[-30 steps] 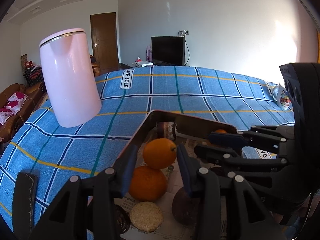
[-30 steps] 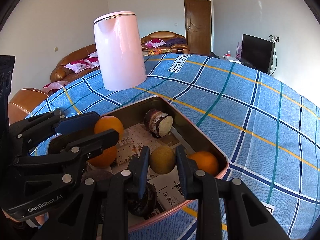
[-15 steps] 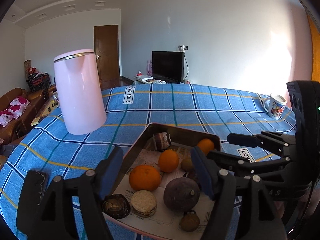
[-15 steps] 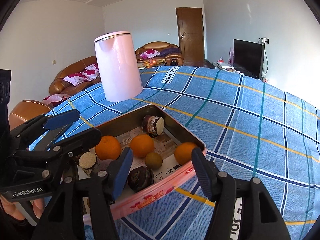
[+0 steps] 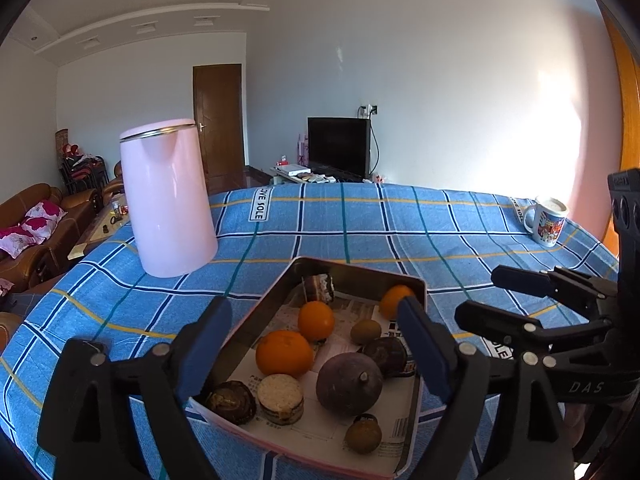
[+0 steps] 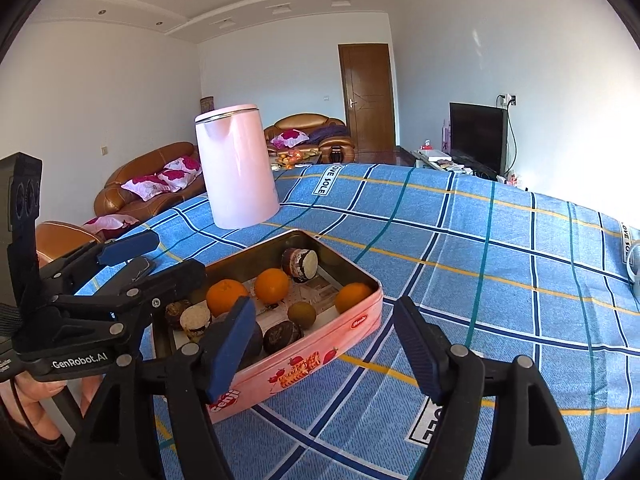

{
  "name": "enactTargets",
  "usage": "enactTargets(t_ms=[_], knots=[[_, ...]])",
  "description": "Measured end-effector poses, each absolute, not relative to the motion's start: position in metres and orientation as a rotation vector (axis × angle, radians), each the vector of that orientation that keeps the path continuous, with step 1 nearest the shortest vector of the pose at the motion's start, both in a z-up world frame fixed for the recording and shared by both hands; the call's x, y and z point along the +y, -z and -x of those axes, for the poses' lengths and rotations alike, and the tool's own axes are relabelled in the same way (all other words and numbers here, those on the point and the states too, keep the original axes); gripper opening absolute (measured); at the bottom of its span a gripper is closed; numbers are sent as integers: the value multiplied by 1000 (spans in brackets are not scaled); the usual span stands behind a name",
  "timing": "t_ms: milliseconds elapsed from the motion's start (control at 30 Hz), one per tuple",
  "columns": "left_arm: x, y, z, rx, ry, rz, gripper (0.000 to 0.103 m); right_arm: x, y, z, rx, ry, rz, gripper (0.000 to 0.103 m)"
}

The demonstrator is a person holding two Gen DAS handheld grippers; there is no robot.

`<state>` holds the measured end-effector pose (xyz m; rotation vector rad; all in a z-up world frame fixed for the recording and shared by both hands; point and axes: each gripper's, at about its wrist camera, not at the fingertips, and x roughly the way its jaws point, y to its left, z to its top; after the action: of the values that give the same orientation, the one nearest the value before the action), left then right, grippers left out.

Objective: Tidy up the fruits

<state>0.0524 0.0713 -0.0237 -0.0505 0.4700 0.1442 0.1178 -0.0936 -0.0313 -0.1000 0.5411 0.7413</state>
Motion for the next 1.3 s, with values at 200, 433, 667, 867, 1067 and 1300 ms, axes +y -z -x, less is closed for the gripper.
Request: enactTargets(t_ms=[200,433,667,867,1067,1300], knots=[[69,22,-50,459,-151,38,91,-101,32,-114,538,-737,82,73],[68,22,-50,460,-151,39,91,-106,30,-111,529,-734,75,73],[68,23,-49,460,-155,41,93,-108,30,-110,530,-733,75,73],[67,23,-49,461,-154,40,93,-109,31,-109,533,-731,72,74],[66,23,-49,457,-155,38,95,-111,31,-109,529,-727,65,74],[61,18,-46,436,-150,27,100,-116,31,-108,522,-718,63,74]])
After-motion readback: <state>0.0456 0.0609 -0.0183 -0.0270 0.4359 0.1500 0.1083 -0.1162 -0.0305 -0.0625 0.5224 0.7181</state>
